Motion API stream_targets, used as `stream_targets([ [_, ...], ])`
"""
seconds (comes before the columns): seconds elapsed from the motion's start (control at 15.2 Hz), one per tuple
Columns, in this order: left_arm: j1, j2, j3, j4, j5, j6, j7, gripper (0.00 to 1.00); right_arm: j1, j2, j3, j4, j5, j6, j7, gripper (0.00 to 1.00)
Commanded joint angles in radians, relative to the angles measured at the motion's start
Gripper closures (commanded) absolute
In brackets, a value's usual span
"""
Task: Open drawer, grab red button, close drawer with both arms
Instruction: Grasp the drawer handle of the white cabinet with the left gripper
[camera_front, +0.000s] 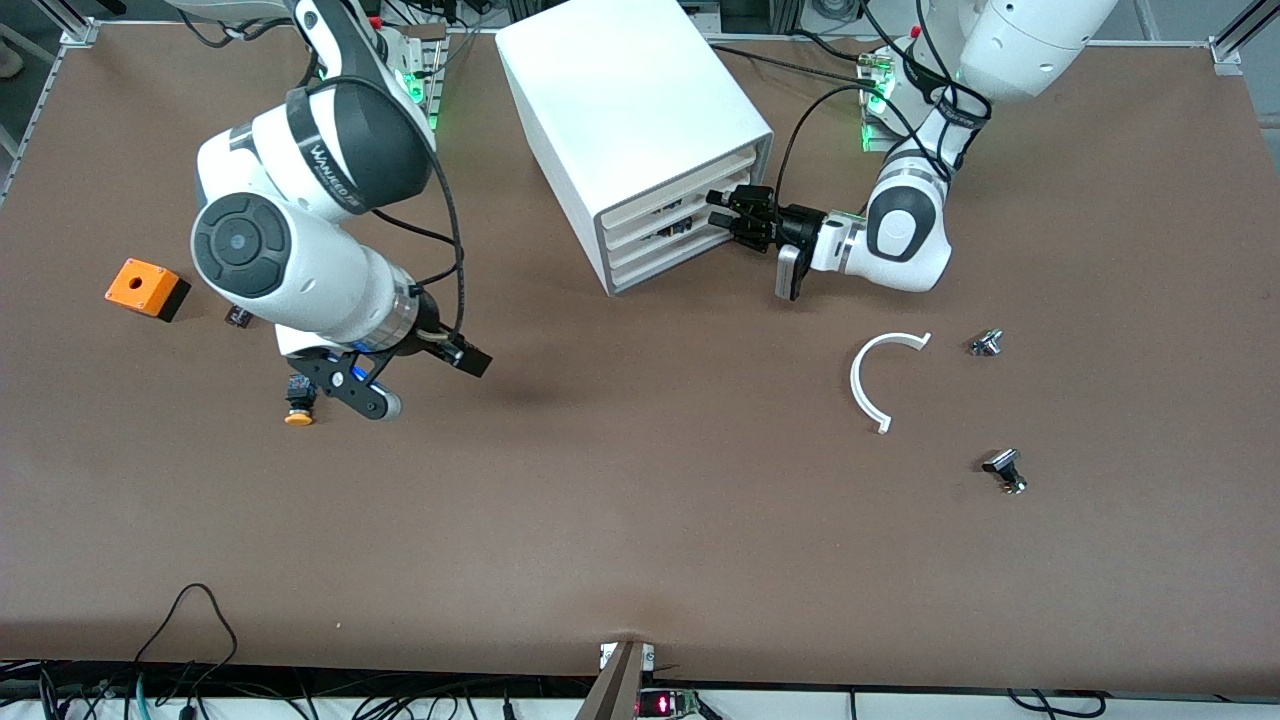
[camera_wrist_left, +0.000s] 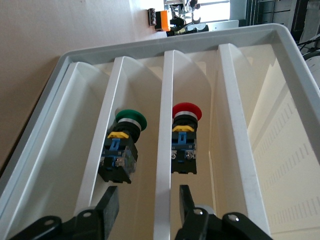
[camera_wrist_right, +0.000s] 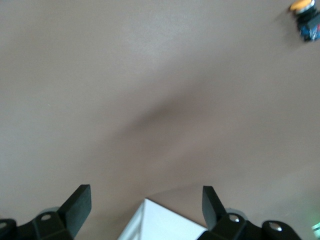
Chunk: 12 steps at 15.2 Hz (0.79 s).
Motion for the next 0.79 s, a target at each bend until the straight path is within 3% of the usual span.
stream_targets([
  [0.0,0.005,-0.005,-0.018,-0.024,-0.032,-0.004,0.028,0.62,0.033,0.071,-0.001,0.115,0.017,-0.01,0.135,0.02],
  [0.13,0.011,-0.003,-0.026,-0.024,-0.032,-0.004,0.027,0.98,0.044,0.093,-0.001,0.142,0.046,-0.005,0.198,0.02],
  [0.33,0.019,-0.003,-0.026,-0.023,-0.032,-0.007,0.016,1.0,0.055,0.105,0.001,0.154,0.105,0.053,0.328,0.02],
  [0.72,0.086,-0.005,-0.021,0.026,-0.016,-0.036,-0.06,1.0,0.11,0.122,-0.001,0.163,0.11,0.111,0.527,0.02],
])
